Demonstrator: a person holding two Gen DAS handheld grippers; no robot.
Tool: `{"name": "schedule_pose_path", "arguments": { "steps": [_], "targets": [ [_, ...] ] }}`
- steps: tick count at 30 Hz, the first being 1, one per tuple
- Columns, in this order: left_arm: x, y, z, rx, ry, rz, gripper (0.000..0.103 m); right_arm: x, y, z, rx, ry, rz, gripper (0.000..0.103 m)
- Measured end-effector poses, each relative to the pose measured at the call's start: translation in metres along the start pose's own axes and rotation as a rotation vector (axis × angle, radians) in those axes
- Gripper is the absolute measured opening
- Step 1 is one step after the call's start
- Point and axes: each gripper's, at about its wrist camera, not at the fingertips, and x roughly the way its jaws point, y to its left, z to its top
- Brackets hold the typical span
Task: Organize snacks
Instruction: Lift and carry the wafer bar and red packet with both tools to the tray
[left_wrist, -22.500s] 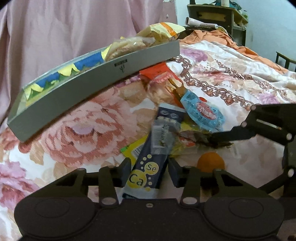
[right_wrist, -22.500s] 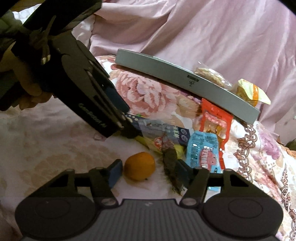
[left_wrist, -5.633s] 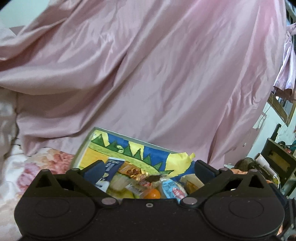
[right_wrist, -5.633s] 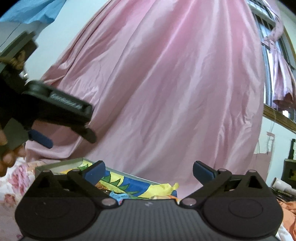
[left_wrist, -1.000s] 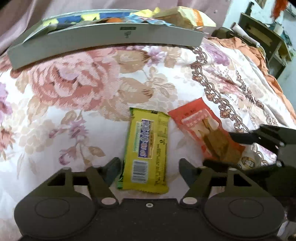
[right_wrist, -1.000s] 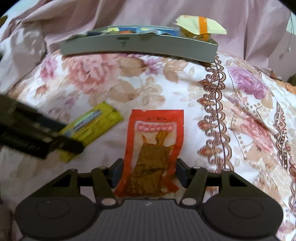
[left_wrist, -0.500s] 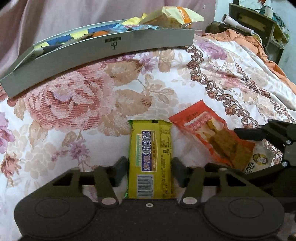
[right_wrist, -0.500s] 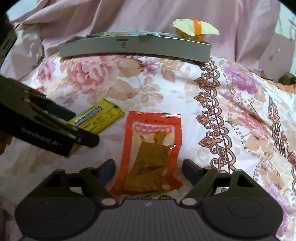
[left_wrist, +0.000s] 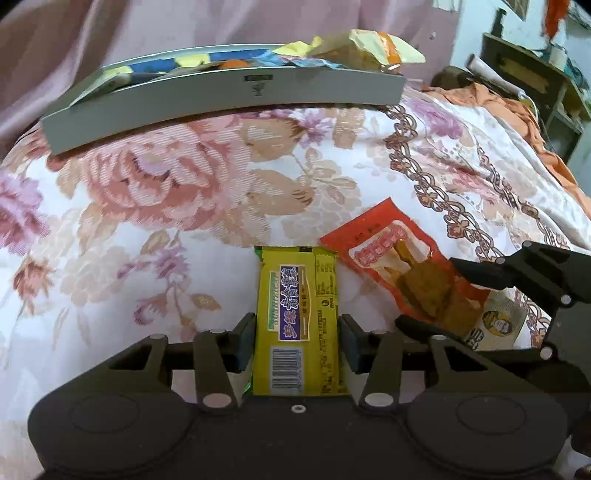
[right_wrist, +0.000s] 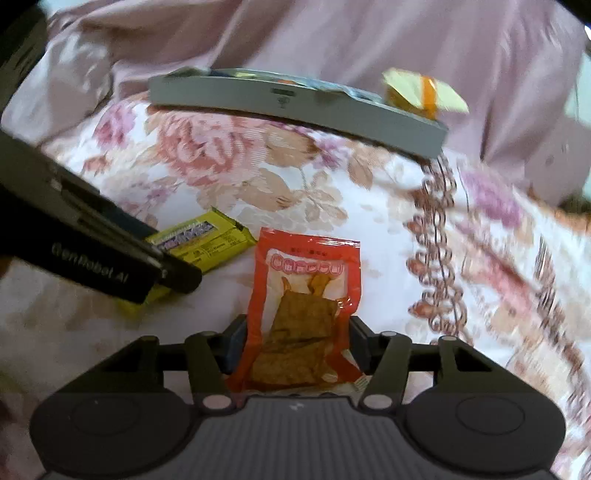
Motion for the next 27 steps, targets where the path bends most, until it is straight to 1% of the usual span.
{"name": "schedule_pose_path", "arguments": {
  "steps": [4, 6, 12, 19, 27],
  "targets": [
    [-0.008, 0.002, -0.004, -0.02, -0.014, 0.017, 0.049, -0.005, 0.021, -0.003, -0.17, -0.045, -0.073, 0.06],
    [-0.012, 0.002, -0.006, -0.024, -0.024, 0.023, 0.049, -0.007, 0.028, -0.004, -0.219, -0.064, -0.098, 0.059],
    [-0.023, 0.003, -0.005, -0.057, -0.042, 0.023, 0.049, -0.012, 0.029, -0.003, -0.235, -0.098, -0.122, 0.057],
    [-0.029, 0.001, -0.004, -0.074, -0.054, 0.019, 0.049, -0.012, 0.034, -0.006, -0.287, -0.104, -0.144, 0.056],
    [-0.038, 0.001, -0.001, -0.084, -0.093, 0.026, 0.049, -0.022, 0.038, -0.007, -0.336, -0.172, -0.205, 0.056]
  ]
}}
